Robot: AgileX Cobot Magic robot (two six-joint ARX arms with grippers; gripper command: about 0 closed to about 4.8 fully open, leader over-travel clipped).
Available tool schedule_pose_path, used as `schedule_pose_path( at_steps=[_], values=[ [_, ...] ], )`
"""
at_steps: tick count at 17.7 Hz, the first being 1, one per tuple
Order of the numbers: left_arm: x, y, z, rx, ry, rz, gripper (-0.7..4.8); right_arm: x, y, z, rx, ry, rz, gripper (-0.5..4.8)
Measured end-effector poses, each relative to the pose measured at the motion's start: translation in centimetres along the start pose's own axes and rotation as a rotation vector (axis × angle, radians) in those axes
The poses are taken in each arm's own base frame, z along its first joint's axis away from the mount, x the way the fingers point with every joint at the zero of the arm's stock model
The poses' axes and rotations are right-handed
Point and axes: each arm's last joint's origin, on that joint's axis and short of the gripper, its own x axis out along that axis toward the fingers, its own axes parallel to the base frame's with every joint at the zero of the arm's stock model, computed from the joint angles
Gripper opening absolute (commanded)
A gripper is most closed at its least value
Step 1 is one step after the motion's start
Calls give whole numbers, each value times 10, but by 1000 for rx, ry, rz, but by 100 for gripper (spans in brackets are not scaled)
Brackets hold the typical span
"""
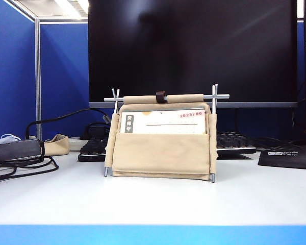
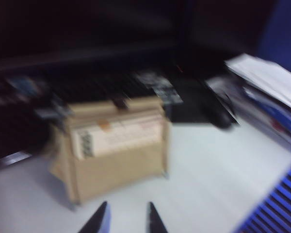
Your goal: Turn one page of the calendar.
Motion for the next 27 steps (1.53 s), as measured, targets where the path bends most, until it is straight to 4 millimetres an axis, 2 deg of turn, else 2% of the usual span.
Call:
schedule_pose_path(
  at_steps=[1,2,4,6,7,8,10,11,12,13,15,16,17,21,23,27],
  values=[
    [-2,-1,2,5,-15,7,92,-15,8,-1,-11,-17,-16,-6],
    [-7,-2,3,14,-27,9,83,-45,25,-9,-29,-45,-63,-6],
    [-14,-3,0,25,-18,34,83,-76,46,-30,-35,-83,-111,-6],
    [-15,-2,-5,26,36,76,79,-99,65,-67,-17,-153,-178,-6],
    [-16,-1,-9,20,73,97,42,-105,71,-88,-10,-215,-228,-6],
    [-16,0,-11,18,91,106,19,-105,77,-116,19,-252,-276,-6],
    [-16,0,-13,15,109,127,13,-97,83,-179,94,-301,-370,-6],
    [-16,1,-13,15,110,143,-6,-90,84,-202,128,-348,-404,-5],
    [-16,2,-14,16,110,158,-6,-77,85,-245,203,-382,-435,-6],
    [-16,2,-15,16,116,177,-6,-67,86,-276,247,-398,-456,-6],
    [-16,3,-19,15,139,197,-6,-56,86,-313,268,-472,-502,-6],
    [-16,4,-22,16,139,199,-6,-54,86,-324,274,-523,-538,-5],
    [-18,5,-33,23,140,205,-6,-52,87,-341,283,-600,-580,-6],
    [-25,10,-75,-28,82,274,-6,-41,81,-347,296,-543,-637,-5],
    [-27,15,-96,-66,27,337,-6,-32,76,-360,253,-468,-768,-5],
    [-23,20,-112,-30,62,403,-6,-20,70,-378,247,-394,-873,-6]
  ],
)
